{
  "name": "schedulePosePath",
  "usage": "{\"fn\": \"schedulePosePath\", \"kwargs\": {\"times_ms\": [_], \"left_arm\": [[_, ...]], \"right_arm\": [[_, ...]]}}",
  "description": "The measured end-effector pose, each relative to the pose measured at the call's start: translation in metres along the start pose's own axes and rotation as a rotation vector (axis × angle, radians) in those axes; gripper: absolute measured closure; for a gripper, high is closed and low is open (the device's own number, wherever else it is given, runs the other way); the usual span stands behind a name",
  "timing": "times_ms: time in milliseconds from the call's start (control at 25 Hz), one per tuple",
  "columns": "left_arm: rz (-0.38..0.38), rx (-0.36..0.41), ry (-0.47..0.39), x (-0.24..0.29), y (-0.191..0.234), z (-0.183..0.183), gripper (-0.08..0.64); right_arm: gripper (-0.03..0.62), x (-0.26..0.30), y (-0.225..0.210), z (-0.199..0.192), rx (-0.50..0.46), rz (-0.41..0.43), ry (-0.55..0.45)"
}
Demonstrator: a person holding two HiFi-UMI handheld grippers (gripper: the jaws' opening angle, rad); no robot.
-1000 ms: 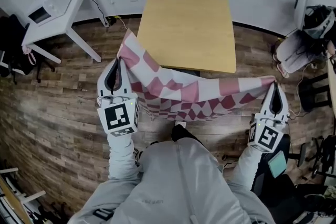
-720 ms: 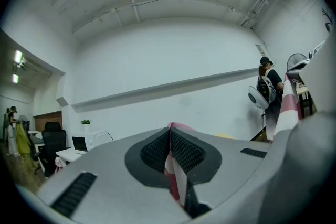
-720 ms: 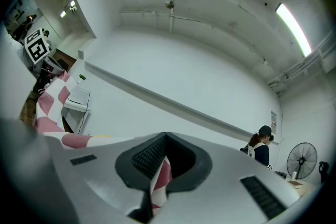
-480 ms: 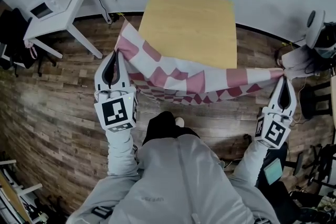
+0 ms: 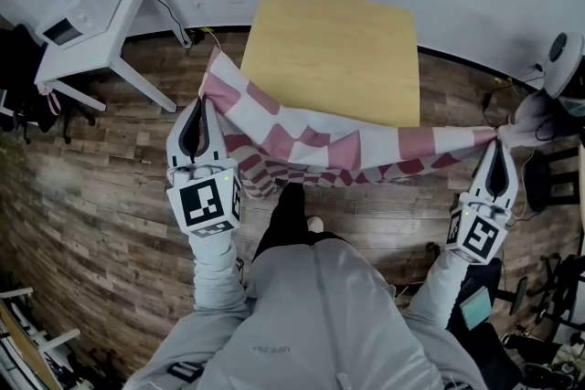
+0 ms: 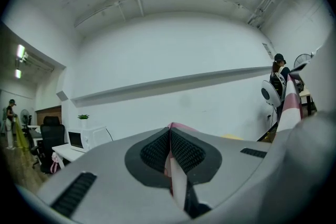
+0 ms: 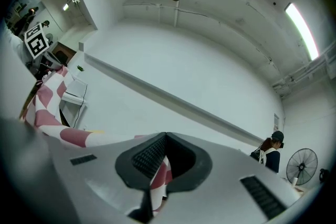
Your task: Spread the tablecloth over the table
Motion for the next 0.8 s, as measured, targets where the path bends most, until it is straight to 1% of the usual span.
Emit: {"fn": "schedulePosePath", "kwargs": {"times_ms": [240,480,640,800], "left_arm": [[-0.013,-0.009,0.027,0.083,0.009,-0.001,0.535],[-0.053,-0.006,0.045,0.162,0.016,0.003,0.536],[-0.082,0.002,0.046,0.200,0.018,0.007,0.535],[-0.105,0.004,0.057,0.227,0.021,0.007,0.535]], "right_arm": [[0.572,0.073,0.011,0.000,-0.016,-0.020,0.040],[0.572,0.137,0.021,0.005,-0.010,-0.070,0.069],[0.572,0.167,0.021,0.006,-0.020,-0.098,0.093],[0.572,0.185,0.022,0.005,-0.028,-0.123,0.123]]}}
Point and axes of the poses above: the fingertips, and each gripper's own axes: x forward along the fingers, y to its left, z out of its top, the point moved 6 cm from there along -x, backward along the fingers, and after that the axes turned 12 degrees about -x, right-handed, at the moved point
